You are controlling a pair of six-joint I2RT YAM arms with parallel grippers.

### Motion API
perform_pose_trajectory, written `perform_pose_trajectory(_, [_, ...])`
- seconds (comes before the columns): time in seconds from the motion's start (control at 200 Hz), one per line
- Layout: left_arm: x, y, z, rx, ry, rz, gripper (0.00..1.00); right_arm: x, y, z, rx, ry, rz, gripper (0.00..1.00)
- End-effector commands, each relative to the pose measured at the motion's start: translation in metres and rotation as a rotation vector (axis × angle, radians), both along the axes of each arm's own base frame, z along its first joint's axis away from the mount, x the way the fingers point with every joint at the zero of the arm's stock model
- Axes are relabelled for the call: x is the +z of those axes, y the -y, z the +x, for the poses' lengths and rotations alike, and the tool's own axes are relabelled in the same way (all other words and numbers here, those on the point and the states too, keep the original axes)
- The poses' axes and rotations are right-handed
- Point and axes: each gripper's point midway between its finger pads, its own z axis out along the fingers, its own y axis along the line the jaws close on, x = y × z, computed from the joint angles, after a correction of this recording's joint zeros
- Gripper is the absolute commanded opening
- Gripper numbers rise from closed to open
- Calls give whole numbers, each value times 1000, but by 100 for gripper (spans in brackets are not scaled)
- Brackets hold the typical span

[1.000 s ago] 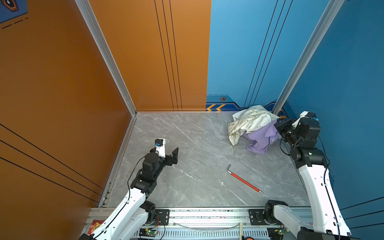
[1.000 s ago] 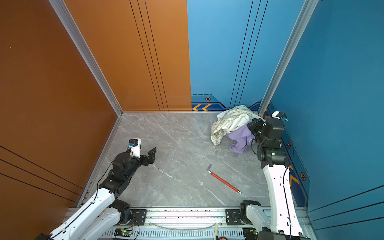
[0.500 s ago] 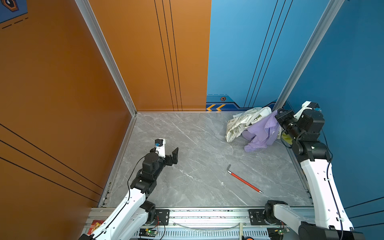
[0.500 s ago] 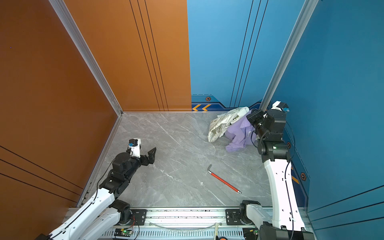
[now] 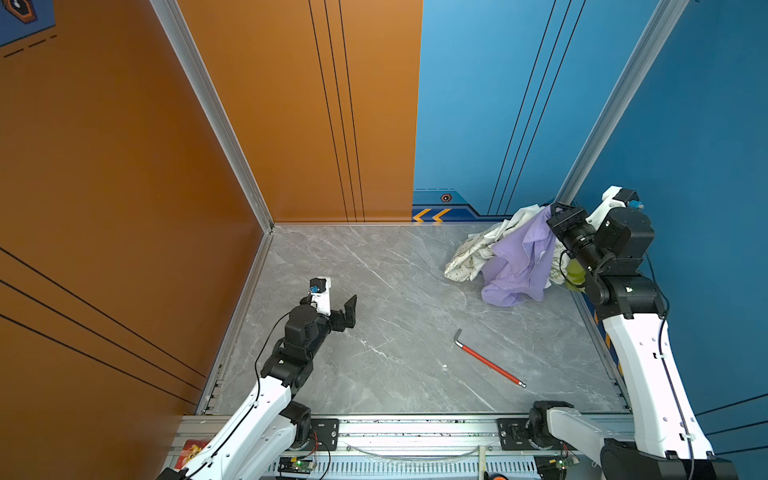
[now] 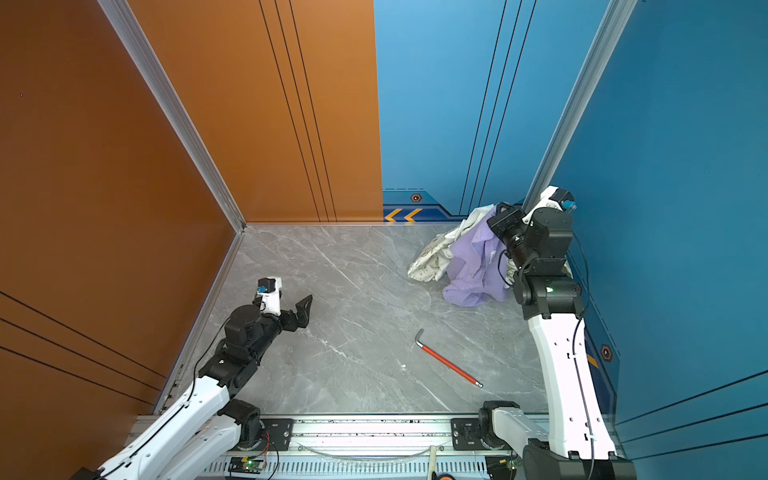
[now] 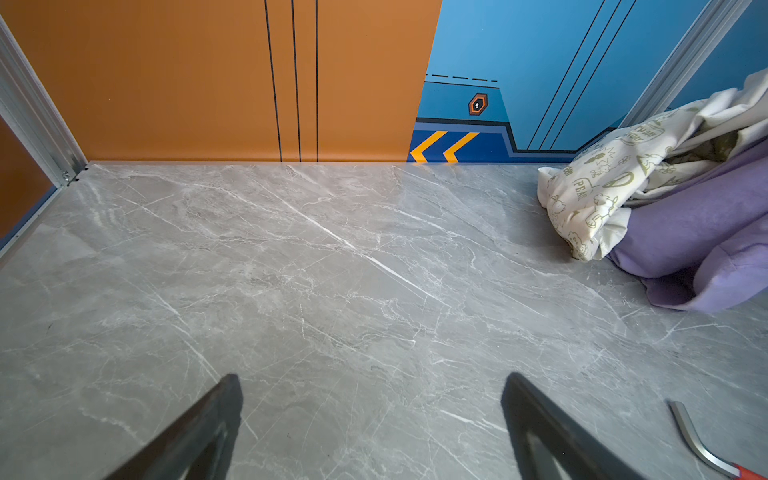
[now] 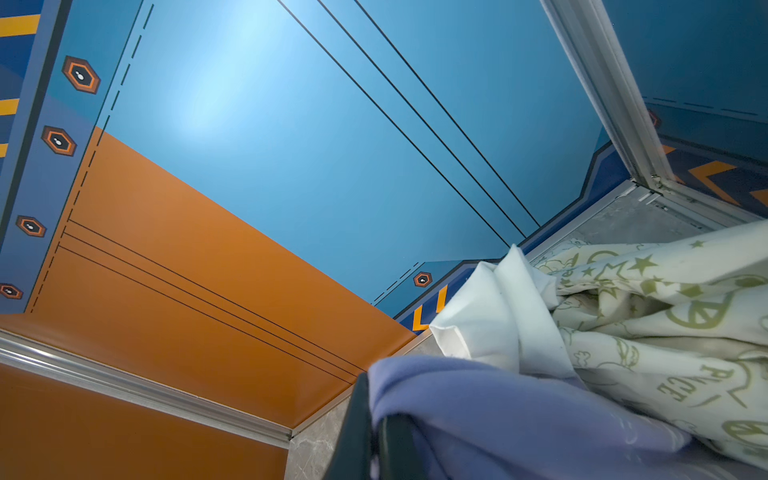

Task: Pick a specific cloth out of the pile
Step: 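Raise the purple T-shirt with the right gripper, pulling it out of the pile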

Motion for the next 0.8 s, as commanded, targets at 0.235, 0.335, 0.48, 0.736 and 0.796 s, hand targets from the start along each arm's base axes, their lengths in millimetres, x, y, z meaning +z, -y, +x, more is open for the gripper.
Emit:
perform_pose_trajectory(0.235, [2,-1,0,10,23,14,98,86,-24,-7,48,264,-31,2])
perform_pose_trajectory(0.335, [2,-2,0,12,23,15,98,86,-30,0,63,265,-38,2])
perform_pose_trajectory(0.48, [1,-2,0,13,22,17,98,86,-44,9,97,263,-37,2])
perform_pose_trajectory(0.736, [1,-2,0,13,21,18,98,92,-86,18,195,279,-59,2])
perform_pose_trajectory(0.796, [2,-2,0,14,24,18,98,93,-98,19,220,289,-68,2])
